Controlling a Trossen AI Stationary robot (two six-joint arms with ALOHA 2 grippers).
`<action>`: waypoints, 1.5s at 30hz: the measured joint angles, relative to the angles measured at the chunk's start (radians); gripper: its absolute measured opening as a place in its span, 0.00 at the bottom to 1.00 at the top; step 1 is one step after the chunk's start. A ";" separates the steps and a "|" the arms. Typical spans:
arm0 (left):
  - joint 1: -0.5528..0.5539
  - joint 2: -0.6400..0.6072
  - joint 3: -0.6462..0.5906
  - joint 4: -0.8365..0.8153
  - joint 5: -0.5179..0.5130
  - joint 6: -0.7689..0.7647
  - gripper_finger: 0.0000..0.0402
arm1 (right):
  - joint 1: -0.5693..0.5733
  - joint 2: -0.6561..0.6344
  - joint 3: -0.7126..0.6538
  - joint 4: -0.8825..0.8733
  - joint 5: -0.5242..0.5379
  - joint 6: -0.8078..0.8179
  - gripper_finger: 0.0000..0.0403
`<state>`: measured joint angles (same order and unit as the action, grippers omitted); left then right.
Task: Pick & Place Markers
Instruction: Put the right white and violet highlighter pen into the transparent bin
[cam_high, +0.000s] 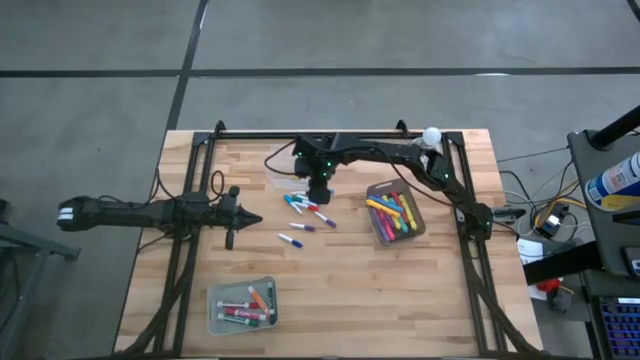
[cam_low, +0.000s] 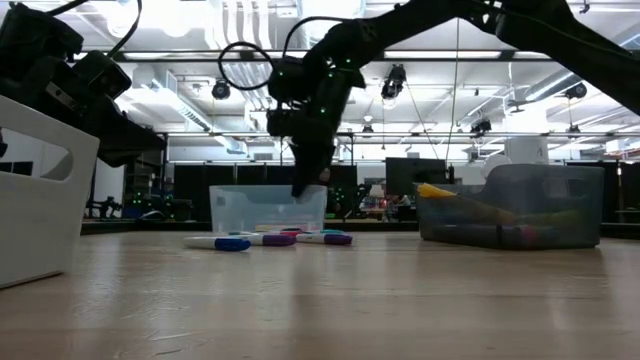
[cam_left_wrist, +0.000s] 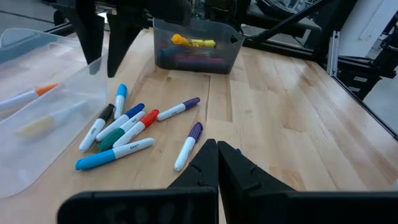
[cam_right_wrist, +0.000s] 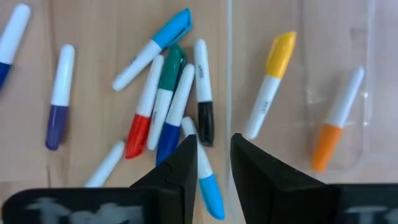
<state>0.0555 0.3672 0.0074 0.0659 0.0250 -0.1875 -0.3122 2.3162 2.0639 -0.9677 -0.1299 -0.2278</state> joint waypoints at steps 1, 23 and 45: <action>0.000 0.000 0.000 0.000 0.000 0.000 0.00 | 0.001 0.000 0.001 0.007 0.001 -0.001 0.21; 0.000 0.000 0.000 0.000 0.000 0.000 0.00 | 0.090 -0.074 0.059 -0.105 0.133 -0.044 0.18; 0.000 0.000 0.000 0.000 0.000 0.000 0.00 | 0.262 -0.081 -0.250 -0.077 0.132 0.310 0.19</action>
<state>0.0553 0.3672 0.0071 0.0662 0.0250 -0.1871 -0.0502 2.2356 1.8135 -1.0445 0.0020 0.0822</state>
